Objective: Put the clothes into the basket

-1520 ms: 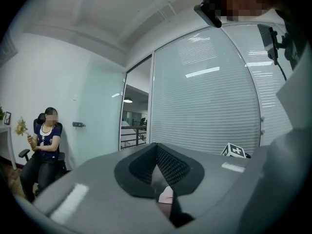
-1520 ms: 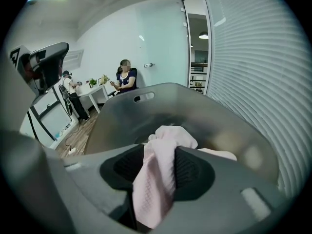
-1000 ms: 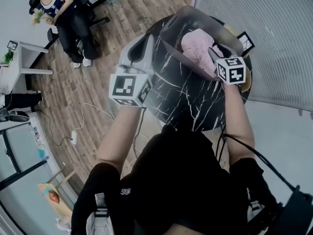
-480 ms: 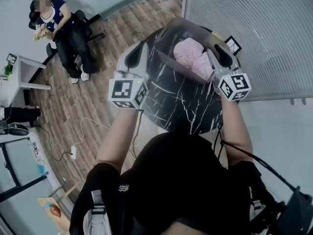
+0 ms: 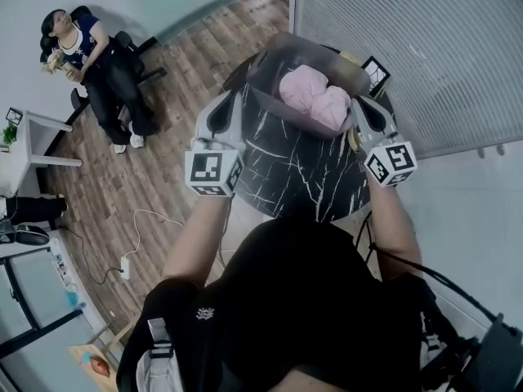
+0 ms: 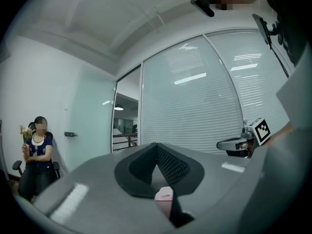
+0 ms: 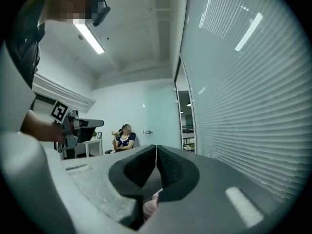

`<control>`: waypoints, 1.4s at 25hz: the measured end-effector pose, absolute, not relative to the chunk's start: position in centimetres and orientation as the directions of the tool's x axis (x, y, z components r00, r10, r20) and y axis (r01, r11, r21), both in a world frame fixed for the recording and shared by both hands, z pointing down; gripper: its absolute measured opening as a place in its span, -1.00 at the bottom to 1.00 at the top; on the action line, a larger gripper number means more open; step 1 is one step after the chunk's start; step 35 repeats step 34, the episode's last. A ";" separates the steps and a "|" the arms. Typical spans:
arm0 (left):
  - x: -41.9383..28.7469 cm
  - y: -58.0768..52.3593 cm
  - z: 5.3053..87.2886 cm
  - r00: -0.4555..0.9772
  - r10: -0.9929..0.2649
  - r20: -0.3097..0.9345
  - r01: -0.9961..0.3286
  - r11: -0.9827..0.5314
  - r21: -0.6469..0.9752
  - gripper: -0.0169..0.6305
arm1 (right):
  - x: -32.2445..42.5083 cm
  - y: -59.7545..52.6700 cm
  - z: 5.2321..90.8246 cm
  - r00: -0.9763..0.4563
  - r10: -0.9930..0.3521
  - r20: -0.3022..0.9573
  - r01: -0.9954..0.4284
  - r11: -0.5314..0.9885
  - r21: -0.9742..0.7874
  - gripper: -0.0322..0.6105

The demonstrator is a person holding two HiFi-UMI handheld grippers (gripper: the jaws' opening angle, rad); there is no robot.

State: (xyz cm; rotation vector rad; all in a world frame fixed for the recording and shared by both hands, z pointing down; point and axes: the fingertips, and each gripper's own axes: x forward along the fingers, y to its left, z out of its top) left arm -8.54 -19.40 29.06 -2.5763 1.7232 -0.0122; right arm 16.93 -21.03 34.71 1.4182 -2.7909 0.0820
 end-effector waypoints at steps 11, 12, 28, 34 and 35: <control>-6.5 -16.4 32.8 0.416 -0.909 0.032 -0.909 -0.416 -0.015 -0.93 | 19.0 -16.7 37.1 -0.560 -0.825 0.076 -0.829 0.559 -0.038 -0.89; -6.4 -16.2 33.0 0.419 -0.907 0.035 -0.908 -0.420 -0.014 -0.93 | 19.0 -16.6 37.0 -0.556 -0.828 0.078 -0.831 0.555 -0.036 -0.89; -6.7 -16.2 33.3 0.415 -0.909 0.043 -0.909 -0.416 -0.018 -0.93 | 18.2 -16.6 38.1 -0.573 -0.813 0.103 -0.819 0.571 -0.049 -0.89; -6.8 -16.6 33.1 0.415 -0.909 0.043 -0.909 -0.416 -0.017 -0.93 | 18.3 -16.7 38.1 -0.569 -0.815 0.110 -0.822 0.567 -0.053 -0.89; -6.8 -16.6 33.1 0.415 -0.909 0.043 -0.909 -0.416 -0.017 -0.93 | 18.3 -16.7 38.1 -0.569 -0.815 0.110 -0.822 0.567 -0.053 -0.89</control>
